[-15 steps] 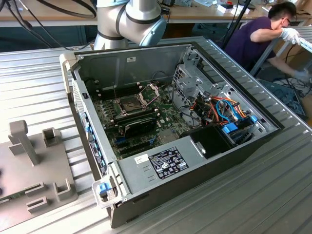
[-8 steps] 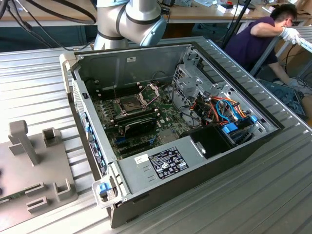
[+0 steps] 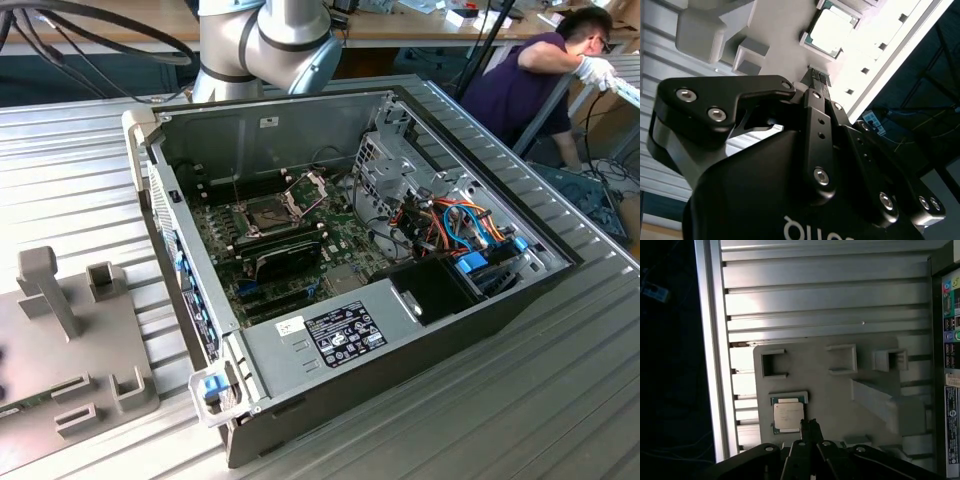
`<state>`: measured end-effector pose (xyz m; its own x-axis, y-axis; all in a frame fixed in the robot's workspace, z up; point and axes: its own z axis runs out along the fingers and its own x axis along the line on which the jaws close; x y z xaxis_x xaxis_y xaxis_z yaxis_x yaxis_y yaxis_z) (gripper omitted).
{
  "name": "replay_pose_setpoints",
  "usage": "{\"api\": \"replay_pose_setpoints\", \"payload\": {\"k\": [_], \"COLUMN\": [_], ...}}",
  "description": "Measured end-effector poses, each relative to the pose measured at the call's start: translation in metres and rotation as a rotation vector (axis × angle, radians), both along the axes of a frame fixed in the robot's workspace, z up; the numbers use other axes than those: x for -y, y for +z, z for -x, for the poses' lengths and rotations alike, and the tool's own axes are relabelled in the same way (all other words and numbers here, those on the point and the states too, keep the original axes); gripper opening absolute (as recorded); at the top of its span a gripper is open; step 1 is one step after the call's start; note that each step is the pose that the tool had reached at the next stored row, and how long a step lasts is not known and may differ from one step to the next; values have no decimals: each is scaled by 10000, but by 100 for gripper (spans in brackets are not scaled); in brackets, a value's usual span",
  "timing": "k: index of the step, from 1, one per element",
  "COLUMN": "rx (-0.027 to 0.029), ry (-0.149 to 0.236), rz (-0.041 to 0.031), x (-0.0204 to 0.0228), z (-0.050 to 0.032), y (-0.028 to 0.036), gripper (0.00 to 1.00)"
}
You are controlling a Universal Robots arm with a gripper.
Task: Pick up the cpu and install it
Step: 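Reach for the cpu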
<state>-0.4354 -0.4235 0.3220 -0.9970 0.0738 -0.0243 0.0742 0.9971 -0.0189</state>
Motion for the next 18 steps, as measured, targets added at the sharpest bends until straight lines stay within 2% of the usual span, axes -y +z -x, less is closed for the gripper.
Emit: {"api": "replay_pose_setpoints", "payload": {"k": [4,11,15,18], "rx": [-1,0,0,-1], "ry": [1,0,0,1], "rz": [24,31,31,31], "x": [73,79,78,78], "z": [22,27,97,105], "y": [-27,-33,-47,-48], "gripper": [11,11,11,11]}}
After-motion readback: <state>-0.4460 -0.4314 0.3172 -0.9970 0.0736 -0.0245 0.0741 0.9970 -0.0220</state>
